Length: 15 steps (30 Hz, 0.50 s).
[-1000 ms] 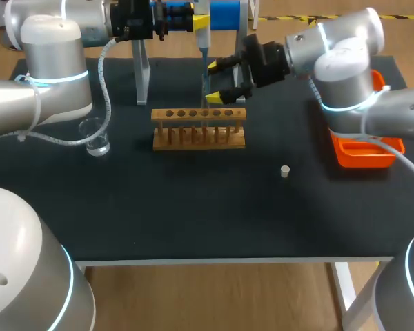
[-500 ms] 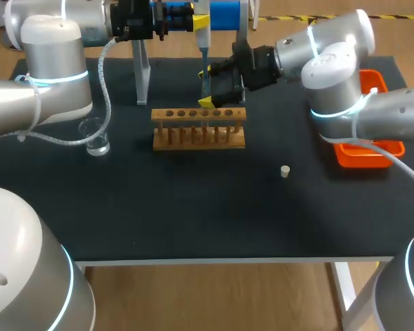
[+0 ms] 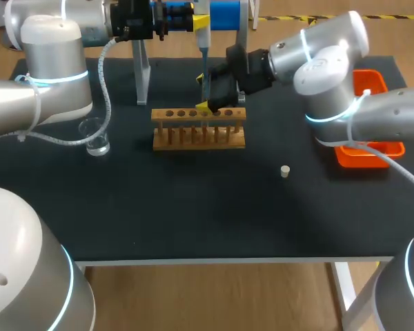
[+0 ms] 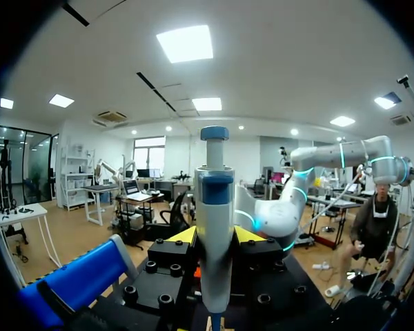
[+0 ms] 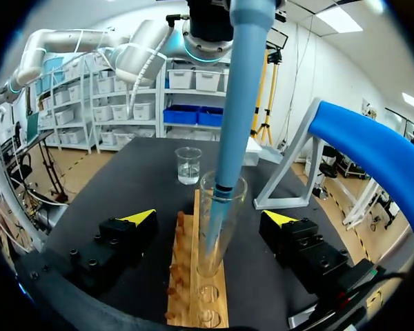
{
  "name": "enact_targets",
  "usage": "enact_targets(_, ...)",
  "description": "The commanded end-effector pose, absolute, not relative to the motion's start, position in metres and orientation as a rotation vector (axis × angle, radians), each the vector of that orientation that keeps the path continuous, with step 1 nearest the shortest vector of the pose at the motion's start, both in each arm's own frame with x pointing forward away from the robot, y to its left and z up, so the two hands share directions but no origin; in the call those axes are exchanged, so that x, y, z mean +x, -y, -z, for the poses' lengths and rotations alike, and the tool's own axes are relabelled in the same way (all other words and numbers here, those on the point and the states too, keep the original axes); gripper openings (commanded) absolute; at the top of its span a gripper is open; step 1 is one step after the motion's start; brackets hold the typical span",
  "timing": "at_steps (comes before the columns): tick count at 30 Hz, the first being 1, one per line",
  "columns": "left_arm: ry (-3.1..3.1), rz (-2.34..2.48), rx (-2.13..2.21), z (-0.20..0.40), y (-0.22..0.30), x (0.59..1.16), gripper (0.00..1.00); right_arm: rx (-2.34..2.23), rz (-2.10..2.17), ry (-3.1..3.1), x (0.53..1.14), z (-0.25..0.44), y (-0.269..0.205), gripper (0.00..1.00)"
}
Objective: Invert the test tube, pick up the pipette, mount the tip to pipette, aspirate from beaker and dispense into the tube, eject the tip, return the pipette, and cap with the stopper.
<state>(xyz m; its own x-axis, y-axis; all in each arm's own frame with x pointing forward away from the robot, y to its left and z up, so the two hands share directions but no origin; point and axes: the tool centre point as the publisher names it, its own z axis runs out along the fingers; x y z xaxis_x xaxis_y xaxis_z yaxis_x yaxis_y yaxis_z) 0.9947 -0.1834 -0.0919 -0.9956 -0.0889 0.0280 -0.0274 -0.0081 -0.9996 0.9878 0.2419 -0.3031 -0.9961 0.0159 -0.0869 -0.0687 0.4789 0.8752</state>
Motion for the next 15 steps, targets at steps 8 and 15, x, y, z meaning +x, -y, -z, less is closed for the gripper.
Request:
enact_targets(8, -2.183, 2.193, -0.131, 0.0911, 0.1838, 0.9943, 0.0, -0.049, -1.505, -2.657, 0.9887, 0.3088, -0.2483, 1.0)
enact_targets(15, -2.183, 2.193, -0.131, 0.0911, 0.1838, 0.9943, 0.0, -0.041, -1.495, -2.656, 0.9886, 0.3096, -0.2486, 1.0)
